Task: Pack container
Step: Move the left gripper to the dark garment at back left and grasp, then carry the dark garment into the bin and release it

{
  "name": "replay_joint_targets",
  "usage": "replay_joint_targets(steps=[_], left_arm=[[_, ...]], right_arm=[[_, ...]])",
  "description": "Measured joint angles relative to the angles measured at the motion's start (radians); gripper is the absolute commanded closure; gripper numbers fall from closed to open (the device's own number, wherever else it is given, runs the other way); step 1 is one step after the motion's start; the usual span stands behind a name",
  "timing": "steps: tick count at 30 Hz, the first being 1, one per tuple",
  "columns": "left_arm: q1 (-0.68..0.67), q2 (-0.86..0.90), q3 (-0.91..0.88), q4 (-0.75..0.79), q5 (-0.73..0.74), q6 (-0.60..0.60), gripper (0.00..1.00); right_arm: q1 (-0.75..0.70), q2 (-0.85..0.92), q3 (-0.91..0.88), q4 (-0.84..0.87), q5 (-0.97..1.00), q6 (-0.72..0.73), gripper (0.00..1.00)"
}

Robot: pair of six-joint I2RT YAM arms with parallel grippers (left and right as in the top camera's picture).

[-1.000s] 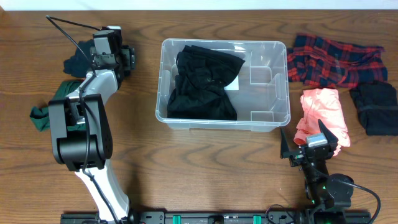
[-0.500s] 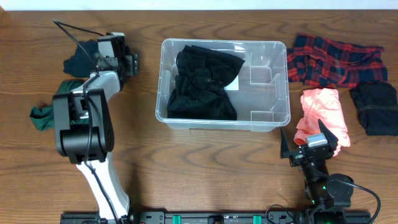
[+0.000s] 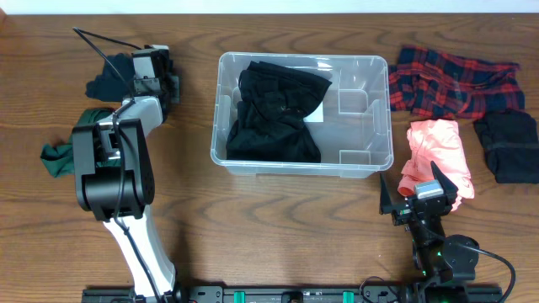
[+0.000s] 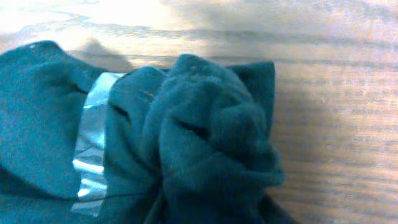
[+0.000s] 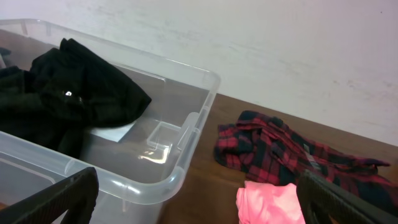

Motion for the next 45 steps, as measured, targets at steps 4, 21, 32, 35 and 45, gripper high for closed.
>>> replay_joint_targets(steps=[4, 21, 32, 35, 45], left_arm=[[0.000, -0.024, 0.000, -0.010, 0.003, 0.000, 0.94], [-0.200, -0.490, -0.004, -0.124, 0.011, 0.000, 0.94], [-0.557, -0.663, -0.004, -0.315, 0.161, 0.179, 0.94], [-0.632, -0.673, -0.004, -0.368, 0.208, 0.222, 0.94], [-0.758, -0.609, -0.004, -0.414, 0.271, 0.345, 0.94]], right_arm=[[0.000, 0.000, 0.000, 0.000, 0.000, 0.000, 0.01], [0.000, 0.000, 0.000, 0.000, 0.000, 0.000, 0.01], [0.000, 0.000, 0.000, 0.000, 0.000, 0.000, 0.01], [0.000, 0.000, 0.000, 0.000, 0.000, 0.000, 0.01], [0.000, 0.000, 0.000, 0.000, 0.000, 0.000, 0.01]])
